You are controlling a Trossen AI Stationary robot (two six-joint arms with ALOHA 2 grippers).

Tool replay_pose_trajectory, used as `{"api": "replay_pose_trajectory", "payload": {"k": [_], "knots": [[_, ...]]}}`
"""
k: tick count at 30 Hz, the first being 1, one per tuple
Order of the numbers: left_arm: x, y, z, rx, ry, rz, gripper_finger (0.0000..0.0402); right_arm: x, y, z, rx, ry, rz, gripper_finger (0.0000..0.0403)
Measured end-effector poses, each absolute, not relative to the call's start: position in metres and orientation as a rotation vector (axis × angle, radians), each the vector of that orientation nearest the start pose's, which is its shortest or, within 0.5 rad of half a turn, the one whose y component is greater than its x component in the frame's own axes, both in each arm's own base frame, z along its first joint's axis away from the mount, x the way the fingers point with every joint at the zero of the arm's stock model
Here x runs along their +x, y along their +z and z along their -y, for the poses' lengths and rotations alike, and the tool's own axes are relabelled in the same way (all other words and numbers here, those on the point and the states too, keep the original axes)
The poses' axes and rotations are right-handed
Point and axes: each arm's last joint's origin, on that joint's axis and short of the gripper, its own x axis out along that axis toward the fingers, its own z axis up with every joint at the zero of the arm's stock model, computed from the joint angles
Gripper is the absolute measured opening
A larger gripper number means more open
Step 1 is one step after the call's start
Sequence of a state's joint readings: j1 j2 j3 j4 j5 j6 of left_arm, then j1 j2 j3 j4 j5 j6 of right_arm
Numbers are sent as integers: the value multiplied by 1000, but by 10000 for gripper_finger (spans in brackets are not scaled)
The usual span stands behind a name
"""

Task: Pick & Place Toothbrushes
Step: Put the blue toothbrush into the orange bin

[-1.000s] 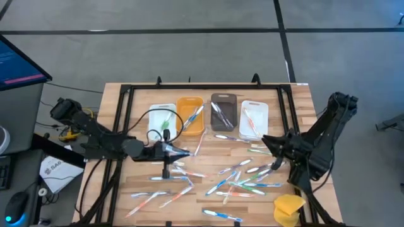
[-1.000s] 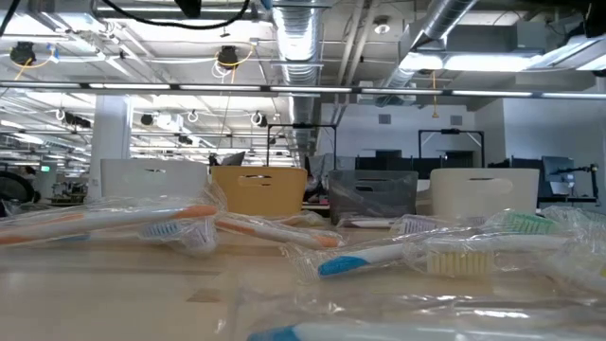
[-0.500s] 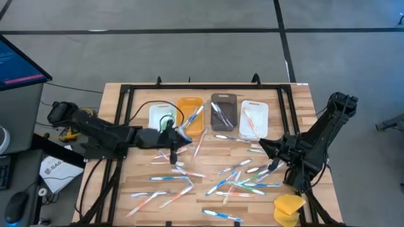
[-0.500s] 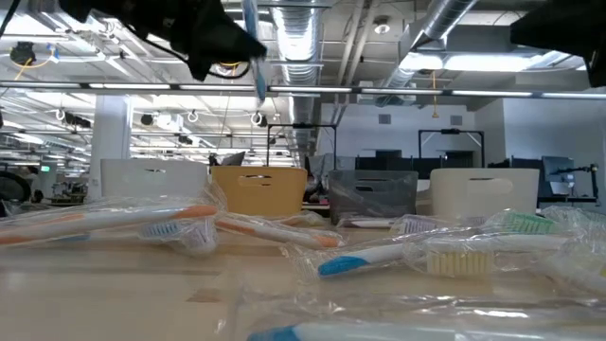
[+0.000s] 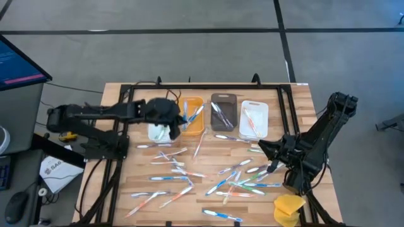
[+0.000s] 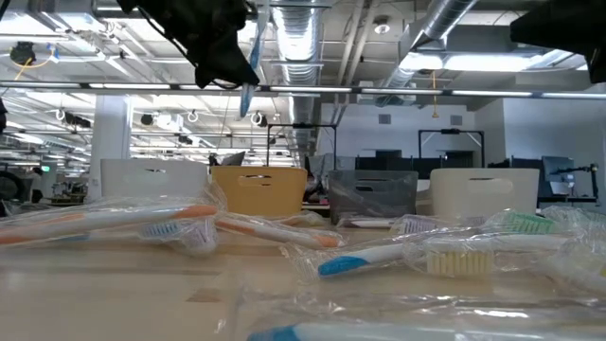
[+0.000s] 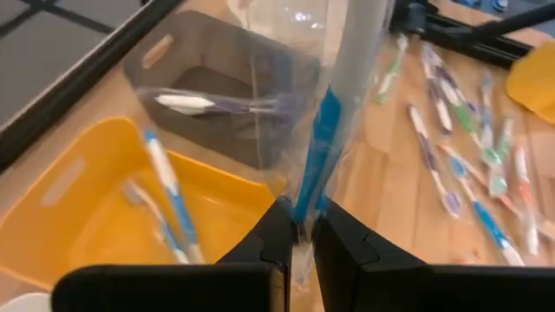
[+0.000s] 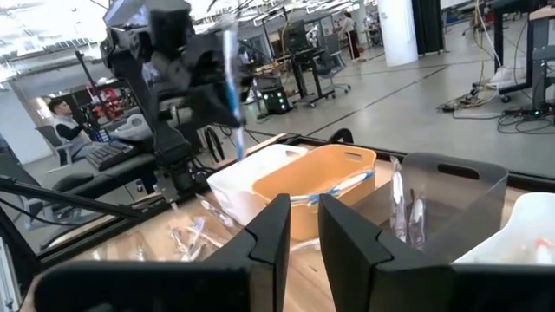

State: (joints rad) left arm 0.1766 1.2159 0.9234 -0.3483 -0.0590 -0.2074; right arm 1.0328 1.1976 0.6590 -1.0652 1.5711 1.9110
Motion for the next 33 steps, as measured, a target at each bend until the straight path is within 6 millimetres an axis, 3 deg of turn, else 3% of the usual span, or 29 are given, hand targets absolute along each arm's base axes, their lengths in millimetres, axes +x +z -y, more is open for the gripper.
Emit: {"api": "replay_pose_trajectory", "payload": {"k": [4, 11, 19, 33], "knots": [[257, 271, -71, -297, 319, -660, 20, 108, 207, -125, 299, -534, 83, 58], [286, 255, -105, -412, 282, -817, 20, 108, 207, -125, 292, -534, 81, 58], [317, 252, -121, -415, 269, -1064, 20, 107, 207, -123, 263, -535, 73, 58], [329, 211, -153, -535, 302, -1268, 21, 107, 207, -123, 257, -534, 69, 58]]}}
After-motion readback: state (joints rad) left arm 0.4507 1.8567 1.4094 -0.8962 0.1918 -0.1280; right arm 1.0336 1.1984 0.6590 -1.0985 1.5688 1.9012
